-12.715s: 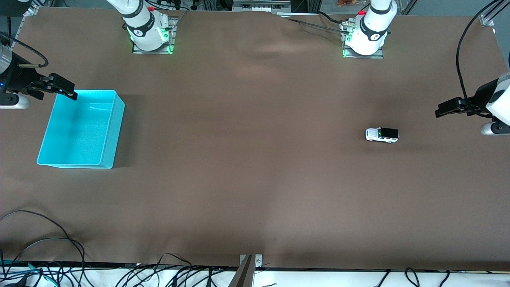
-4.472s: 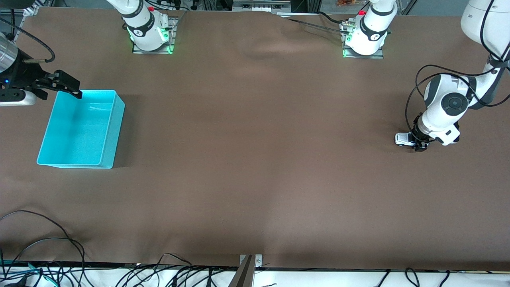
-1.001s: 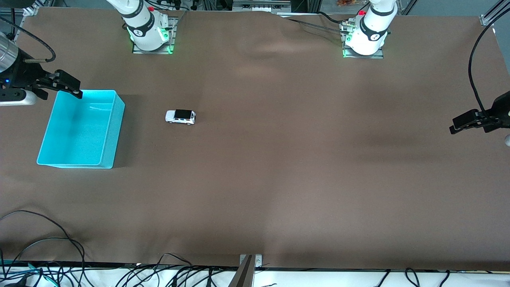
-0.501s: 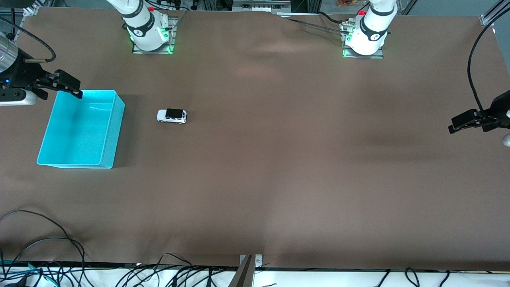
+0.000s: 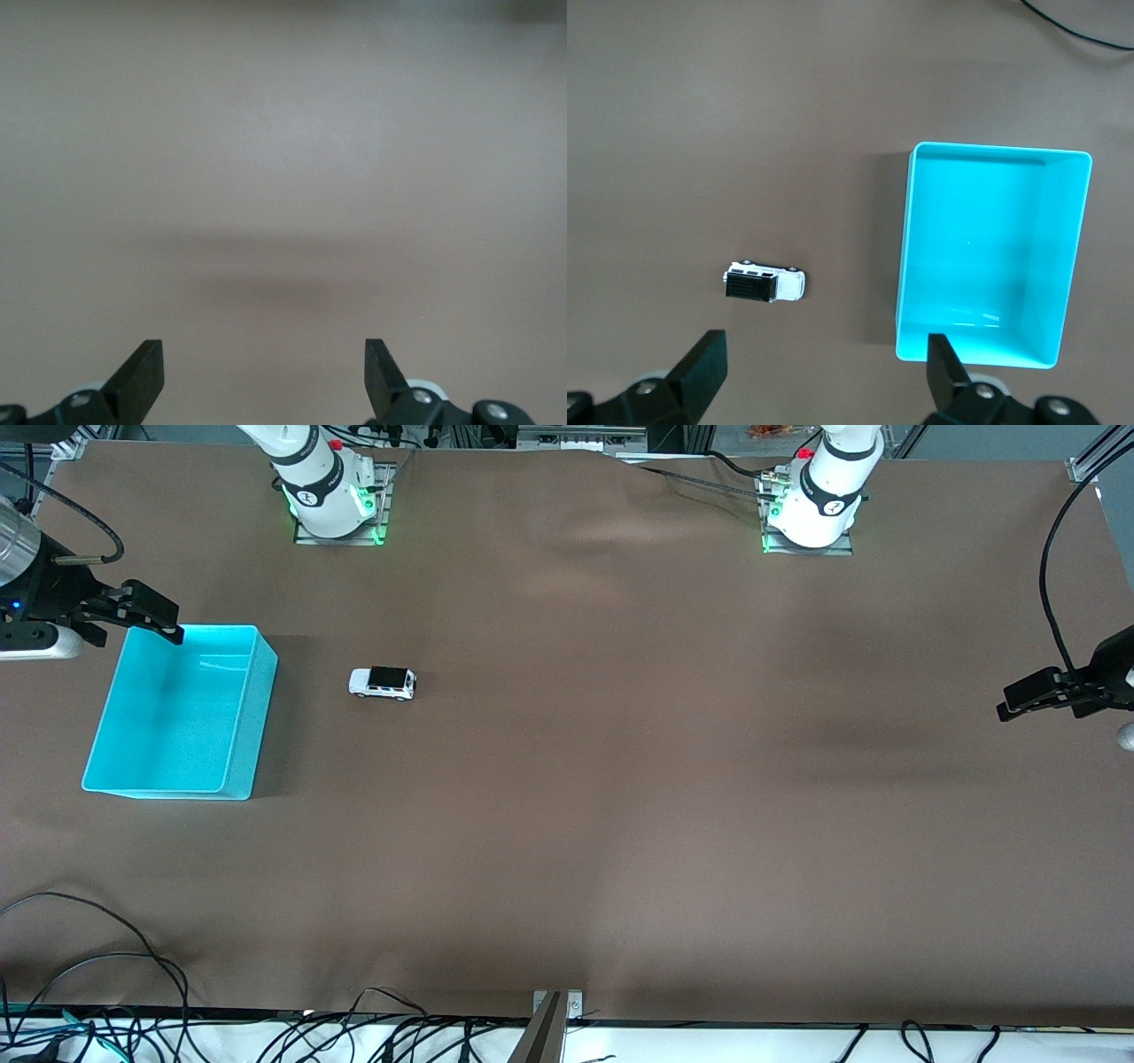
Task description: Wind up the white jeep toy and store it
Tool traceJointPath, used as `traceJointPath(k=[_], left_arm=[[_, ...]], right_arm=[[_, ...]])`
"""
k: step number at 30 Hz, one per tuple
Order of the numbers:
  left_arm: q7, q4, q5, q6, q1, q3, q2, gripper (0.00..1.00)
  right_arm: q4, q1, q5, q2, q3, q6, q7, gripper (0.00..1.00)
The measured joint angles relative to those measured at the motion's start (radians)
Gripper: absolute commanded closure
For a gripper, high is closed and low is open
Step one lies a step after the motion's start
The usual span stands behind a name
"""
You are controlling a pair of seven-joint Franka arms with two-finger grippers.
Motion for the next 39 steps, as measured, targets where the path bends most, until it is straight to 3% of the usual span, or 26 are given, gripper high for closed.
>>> traceJointPath(k=[19,25,35,39], left_arm=[[0.0,0.0,0.0,-0.014,-0.019,0.018,-0.024,0.0],[0.0,0.0,-0.005,-0.037,-0.122,0.119,-0.047,0.0],[0.013,-0.002,-0.09,-0.075,-0.324,0.362,-0.101,0.0],[0.017,-0.011,-0.094,-0.083,-0.37,0.414,-0.119,0.0]], right_arm=[[0.0,0.0,0.0,0.0,0.0,0.0,0.0,0.0],[0.0,0.0,0.0,0.0,0.002,-0.002,0.01,0.0],[0.004,0.015,-0.001,-0.008,0.066,-0.02,0.103,0.0],[0.005,0.013,-0.002,-0.009,0.063,-0.021,0.105,0.0]])
